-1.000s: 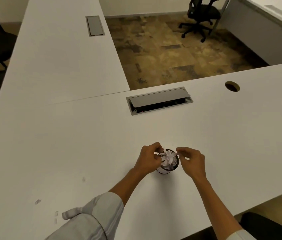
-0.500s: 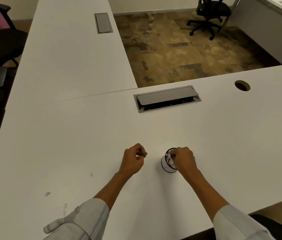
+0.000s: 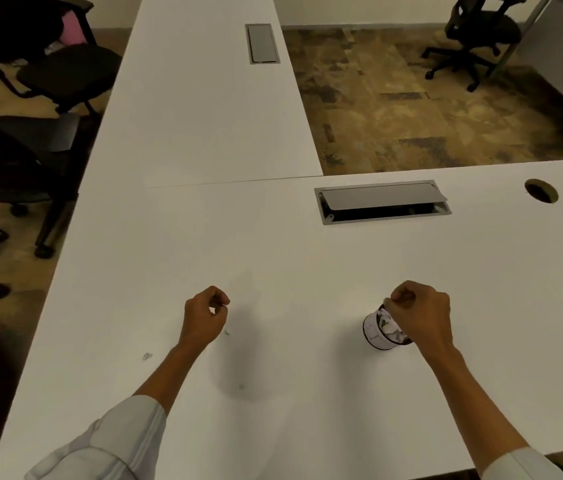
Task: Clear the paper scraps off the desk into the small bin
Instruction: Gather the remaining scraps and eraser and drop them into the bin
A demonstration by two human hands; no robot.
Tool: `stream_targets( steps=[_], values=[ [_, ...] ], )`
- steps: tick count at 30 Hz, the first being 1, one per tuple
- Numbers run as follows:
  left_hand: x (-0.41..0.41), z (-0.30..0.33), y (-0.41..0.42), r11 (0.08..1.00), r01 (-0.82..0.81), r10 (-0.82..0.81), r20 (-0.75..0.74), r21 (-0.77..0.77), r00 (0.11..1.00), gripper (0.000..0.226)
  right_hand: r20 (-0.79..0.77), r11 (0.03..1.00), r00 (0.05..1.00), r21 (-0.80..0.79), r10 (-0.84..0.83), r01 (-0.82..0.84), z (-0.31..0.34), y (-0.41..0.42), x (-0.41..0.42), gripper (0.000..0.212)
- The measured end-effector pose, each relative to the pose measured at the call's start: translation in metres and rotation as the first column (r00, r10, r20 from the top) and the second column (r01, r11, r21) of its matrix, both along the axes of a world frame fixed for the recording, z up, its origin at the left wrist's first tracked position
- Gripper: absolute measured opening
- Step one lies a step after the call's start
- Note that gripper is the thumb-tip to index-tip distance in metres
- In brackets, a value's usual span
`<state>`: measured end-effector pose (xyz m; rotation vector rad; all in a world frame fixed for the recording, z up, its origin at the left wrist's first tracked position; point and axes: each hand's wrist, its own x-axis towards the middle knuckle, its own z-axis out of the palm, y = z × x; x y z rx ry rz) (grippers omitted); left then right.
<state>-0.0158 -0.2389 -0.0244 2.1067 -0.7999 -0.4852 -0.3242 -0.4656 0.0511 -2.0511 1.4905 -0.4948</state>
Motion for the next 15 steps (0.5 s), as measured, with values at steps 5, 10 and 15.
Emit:
stream_targets(
  steps=[5, 10, 15],
  values=[
    [0.043, -0.012, 0.050, 0.992, -0.016, 0.011, 0.040, 0.124, 0.999, 0.022, 0.058, 0.972, 0.975, 0.080, 0.217, -0.221, -0.026, 0.047, 0.061, 0.016],
    [0.068, -0.030, 0.104, 0.927, -0.080, 0.062, 0.061, 0.367, 0.996, 0.036, -0.060, 0.832, 0.892, 0.392, 0.449, -0.393, -0.072, 0.111, 0.120, 0.025],
    [0.066, -0.037, 0.152, 0.824, 0.048, -0.039, -0.027, 0.565, 0.999, 0.070, -0.196, 0.709, 0.780, 0.585, 0.594, -0.393, -0.108, 0.174, 0.143, 0.051]
  ],
)
